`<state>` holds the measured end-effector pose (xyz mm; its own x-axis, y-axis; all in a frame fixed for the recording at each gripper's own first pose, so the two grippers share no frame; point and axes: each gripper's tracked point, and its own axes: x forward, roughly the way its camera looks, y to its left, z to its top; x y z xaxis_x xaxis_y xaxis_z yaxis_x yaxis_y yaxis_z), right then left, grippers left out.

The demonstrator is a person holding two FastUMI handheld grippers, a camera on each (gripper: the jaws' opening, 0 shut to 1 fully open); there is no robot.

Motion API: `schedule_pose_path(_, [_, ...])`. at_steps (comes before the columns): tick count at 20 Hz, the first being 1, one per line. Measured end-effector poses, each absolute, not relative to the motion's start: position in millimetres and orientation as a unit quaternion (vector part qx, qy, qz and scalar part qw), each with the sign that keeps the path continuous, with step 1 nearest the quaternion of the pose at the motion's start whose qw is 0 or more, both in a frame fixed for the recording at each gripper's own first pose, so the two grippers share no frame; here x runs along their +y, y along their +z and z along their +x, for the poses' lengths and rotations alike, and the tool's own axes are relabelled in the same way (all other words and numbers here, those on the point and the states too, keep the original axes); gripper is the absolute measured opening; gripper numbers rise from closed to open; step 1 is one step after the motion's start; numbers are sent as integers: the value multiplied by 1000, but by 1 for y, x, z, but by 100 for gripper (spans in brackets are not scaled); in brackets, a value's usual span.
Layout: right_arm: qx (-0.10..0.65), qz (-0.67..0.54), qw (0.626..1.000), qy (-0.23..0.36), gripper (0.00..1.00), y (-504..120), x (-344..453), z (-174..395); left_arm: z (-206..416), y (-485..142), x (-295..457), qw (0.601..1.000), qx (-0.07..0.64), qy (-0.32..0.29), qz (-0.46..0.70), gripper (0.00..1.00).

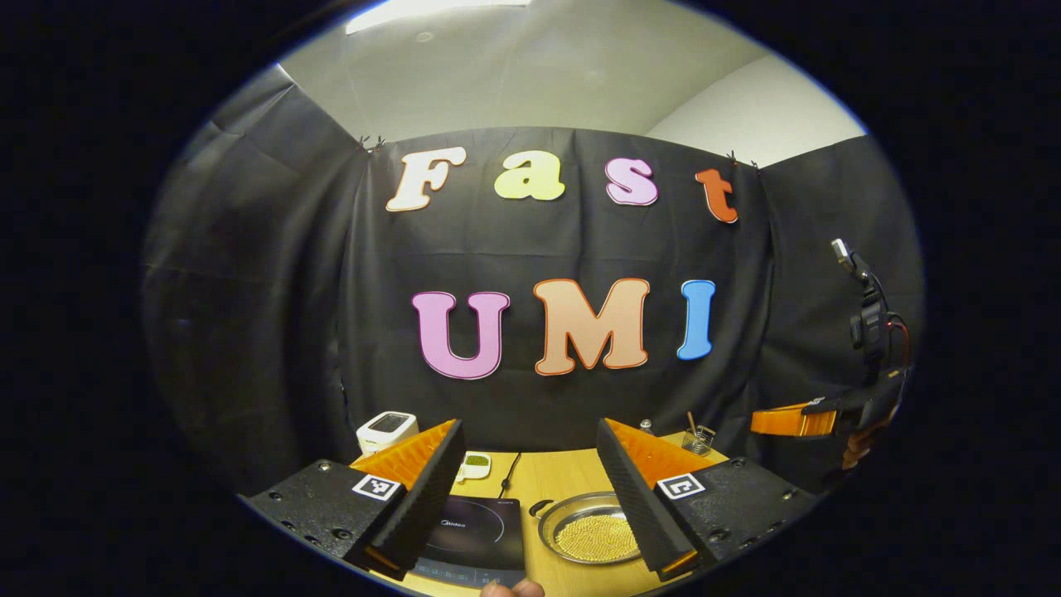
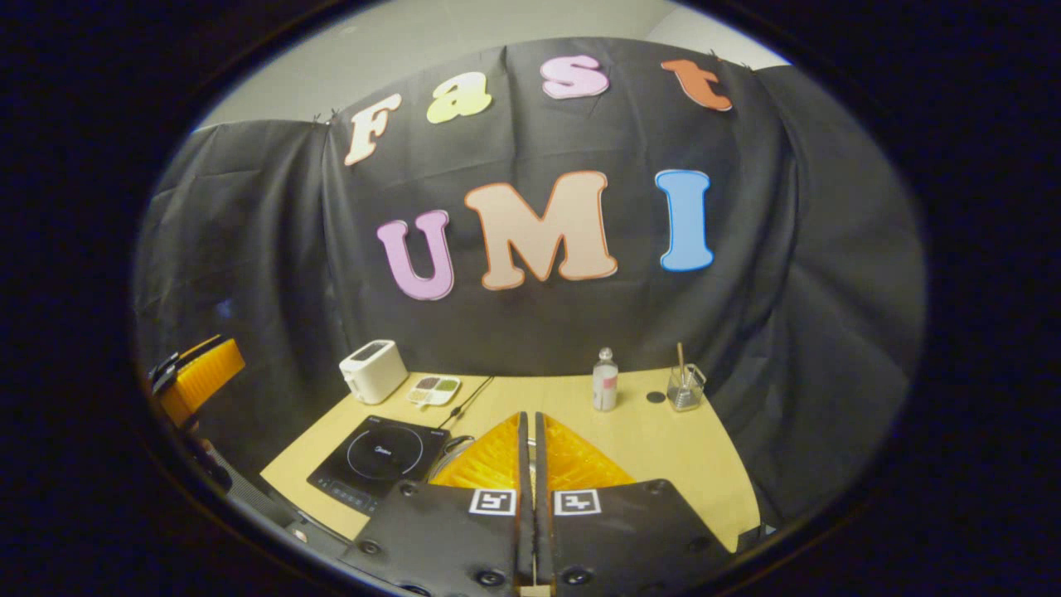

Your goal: First push the handle of the pot to place it horizontally, then grasp the pot with both hands and set it on the induction cooktop.

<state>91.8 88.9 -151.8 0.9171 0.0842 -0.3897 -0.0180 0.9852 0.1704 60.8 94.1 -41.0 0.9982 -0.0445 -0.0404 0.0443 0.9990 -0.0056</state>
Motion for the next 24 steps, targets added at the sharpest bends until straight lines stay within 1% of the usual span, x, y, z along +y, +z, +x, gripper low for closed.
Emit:
schedule_pose_path(1, [213, 86, 973, 33, 3, -160, 94, 94, 64, -47, 97, 999, 29, -18, -2, 96])
schedule_pose_path(3, [227, 84, 969, 43, 2, -174, 99, 97, 71, -49, 100, 999, 32, -12, -9, 97])
schedule_pose_path(4, [237, 85, 967, 47, 3, -184, 100, 96, 74, -53, 98, 999, 37, -11, -11, 95])
schedule_pose_path(5, [249, 93, 963, 53, 3, -195, 102, 96, 77, -56, 99, 999, 43, -10, -11, 97])
schedule_pose_path(6, [262, 104, 957, 59, 0, -206, 105, 96, 81, -59, 100, 999, 46, -5, -9, 95])
schedule_pose_path(8, [289, 120, 947, 69, 0, -228, 108, 96, 89, -63, 101, 998, 56, 6, -9, 97])
schedule_pose_path(9, [302, 126, 942, 74, 3, -241, 108, 97, 92, -67, 100, 998, 65, 8, -11, 97])
schedule_pose_path(10, [313, 128, 938, 78, 3, -251, 108, 97, 95, -70, 97, 997, 72, 11, -12, 97])
schedule_pose_path(12, [340, 120, 928, 89, 3, -277, 107, 98, 102, -77, 95, 997, 80, 17, -8, 95])
schedule_pose_path(13, [352, 114, 924, 95, 2, -289, 105, 98, 107, -80, 94, 996, 85, 23, -4, 97])
schedule_pose_path(14, [360, 111, 921, 103, 2, -300, 104, 98, 110, -84, 93, 996, 90, 27, -1, 97])
schedule_pose_path(15, [369, 110, 916, 112, 0, -310, 106, 98, 115, -85, 92, 995, 92, 33, -1, 96])
schedule_pose_path(16, [380, 108, 911, 117, 0, -321, 106, 97, 117, -89, 91, 995, 97, 37, -1, 97])
schedule_pose_path(17, [388, 110, 907, 126, 3, -329, 109, 97, 120, -89, 91, 994, 97, 41, -1, 95])
schedule_pose_path(18, [395, 105, 903, 133, 0, -336, 112, 96, 124, -90, 92, 994, 95, 44, 0, 98])
schedule_pose_path(19, [405, 96, 899, 138, 3, -342, 113, 96, 128, -95, 93, 994, 99, 46, 0, 95])
schedule_pose_path(20, [415, 91, 894, 142, 3, -348, 115, 96, 132, -102, 94, 993, 109, 42, -2, 96])
schedule_pose_path(21, [420, 92, 891, 144, 0, -352, 118, 96, 136, -107, 94, 993, 113, 34, -8, 97])
schedule_pose_path(22, [428, 89, 888, 144, 3, -356, 120, 96, 142, -111, 94, 993, 115, 24, -13, 96])
schedule_pose_path(23, [437, 86, 885, 135, 3, -361, 120, 95, 149, -117, 97, 992, 123, 14, -15, 96])
schedule_pose_path(24, [451, 93, 878, 130, 0, -366, 123, 92, 153, -124, 102, 991, 134, 6, -15, 97])
